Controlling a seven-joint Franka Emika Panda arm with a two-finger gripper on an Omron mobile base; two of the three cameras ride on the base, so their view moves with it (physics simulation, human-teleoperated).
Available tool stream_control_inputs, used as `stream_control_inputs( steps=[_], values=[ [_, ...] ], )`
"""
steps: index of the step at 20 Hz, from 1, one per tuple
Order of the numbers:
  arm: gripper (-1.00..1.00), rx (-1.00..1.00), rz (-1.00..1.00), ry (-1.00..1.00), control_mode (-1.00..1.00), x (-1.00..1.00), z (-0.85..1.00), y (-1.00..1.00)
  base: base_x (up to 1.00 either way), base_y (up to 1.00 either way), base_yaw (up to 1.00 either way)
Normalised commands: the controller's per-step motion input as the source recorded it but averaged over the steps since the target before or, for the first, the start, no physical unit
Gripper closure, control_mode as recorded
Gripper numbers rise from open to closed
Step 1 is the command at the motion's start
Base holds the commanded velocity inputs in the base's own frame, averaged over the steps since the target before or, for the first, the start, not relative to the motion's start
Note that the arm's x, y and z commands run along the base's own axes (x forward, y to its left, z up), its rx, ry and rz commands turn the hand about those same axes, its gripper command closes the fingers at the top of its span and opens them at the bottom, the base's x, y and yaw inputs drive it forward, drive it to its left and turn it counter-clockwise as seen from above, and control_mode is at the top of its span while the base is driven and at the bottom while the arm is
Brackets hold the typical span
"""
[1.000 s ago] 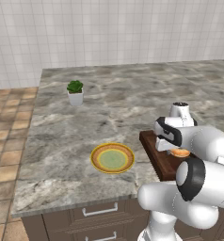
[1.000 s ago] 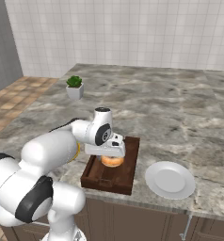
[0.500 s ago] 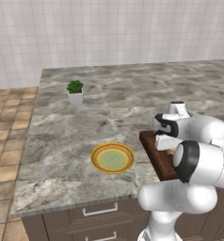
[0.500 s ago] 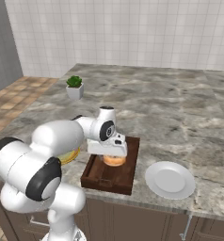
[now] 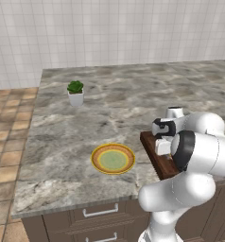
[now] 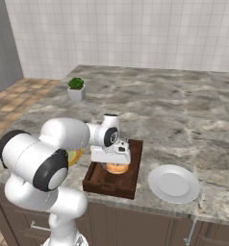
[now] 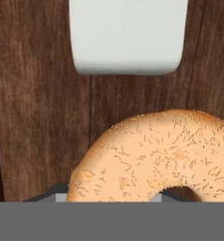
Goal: Move the dessert items from the plates to the tray.
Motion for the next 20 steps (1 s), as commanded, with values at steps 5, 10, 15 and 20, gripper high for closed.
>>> stream_control_inputs(
  steps=[5, 10, 15, 20],
  values=[
    [-1.00, 0.01, 0.00, 0.02, -1.00, 0.00, -0.02, 0.00, 0.00, 0.00, 0.00],
    [-1.00, 0.00, 0.00, 0.00, -1.00, 0.00, 0.00, 0.00, 0.00, 0.00, 0.00],
    [-1.00, 0.00, 0.00, 0.00, -1.00, -0.01, 0.04, 0.00, 0.00, 0.00, 0.00],
    [-1.00, 0.00, 0.00, -0.04, -1.00, -0.10, 0.52, 0.00, 0.00, 0.00, 0.00]
  ],
)
